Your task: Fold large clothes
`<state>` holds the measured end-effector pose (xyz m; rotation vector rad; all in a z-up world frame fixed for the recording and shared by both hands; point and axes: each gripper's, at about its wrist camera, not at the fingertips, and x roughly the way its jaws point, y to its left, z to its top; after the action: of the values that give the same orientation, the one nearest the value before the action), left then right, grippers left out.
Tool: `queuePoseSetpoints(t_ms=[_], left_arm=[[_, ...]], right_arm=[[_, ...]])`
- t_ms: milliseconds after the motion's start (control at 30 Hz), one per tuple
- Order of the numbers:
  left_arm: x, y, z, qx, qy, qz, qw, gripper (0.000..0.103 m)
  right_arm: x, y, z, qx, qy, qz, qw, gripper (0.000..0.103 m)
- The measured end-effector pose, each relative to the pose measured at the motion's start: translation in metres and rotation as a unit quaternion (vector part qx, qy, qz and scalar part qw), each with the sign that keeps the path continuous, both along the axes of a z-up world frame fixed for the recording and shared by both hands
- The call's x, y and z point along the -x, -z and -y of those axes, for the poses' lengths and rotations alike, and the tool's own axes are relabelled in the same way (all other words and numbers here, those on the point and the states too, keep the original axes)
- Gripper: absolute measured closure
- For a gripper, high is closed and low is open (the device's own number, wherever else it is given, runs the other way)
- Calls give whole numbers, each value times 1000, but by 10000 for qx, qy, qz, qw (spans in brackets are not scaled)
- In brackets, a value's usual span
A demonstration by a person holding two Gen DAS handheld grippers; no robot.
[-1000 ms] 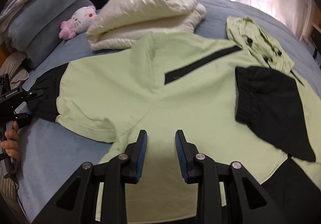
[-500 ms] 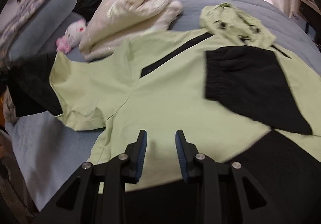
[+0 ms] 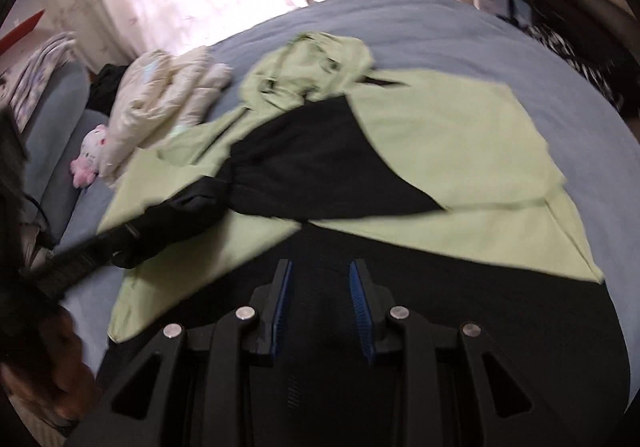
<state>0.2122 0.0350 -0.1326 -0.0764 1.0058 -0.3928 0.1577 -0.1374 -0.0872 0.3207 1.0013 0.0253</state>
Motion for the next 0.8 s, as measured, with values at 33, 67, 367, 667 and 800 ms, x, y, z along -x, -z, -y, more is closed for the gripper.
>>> queuePoseSetpoints(t_ms=[33,67,367,667,800], left_arm=[[4,6,6,-92,59,-63,9999,74],[11,9,8,-141,113,-107,9998,65],[42,-27,-20,394,135,-190,9990,33],[88,-51,-78,472,-569,201,9971,33],[100,-45,-111,353,-1106,197,9930,33]], right_arm=[[4,3,6,-39,8,-37,10000,73],[7,5,10,-77,-10,-60,10000,73],[16,-3,-2,-320,-468,159,9983,71],[19,-16,-42,-272,-1242,342,9913,60],[16,-21,-67,0,-1807,437,9826,50]])
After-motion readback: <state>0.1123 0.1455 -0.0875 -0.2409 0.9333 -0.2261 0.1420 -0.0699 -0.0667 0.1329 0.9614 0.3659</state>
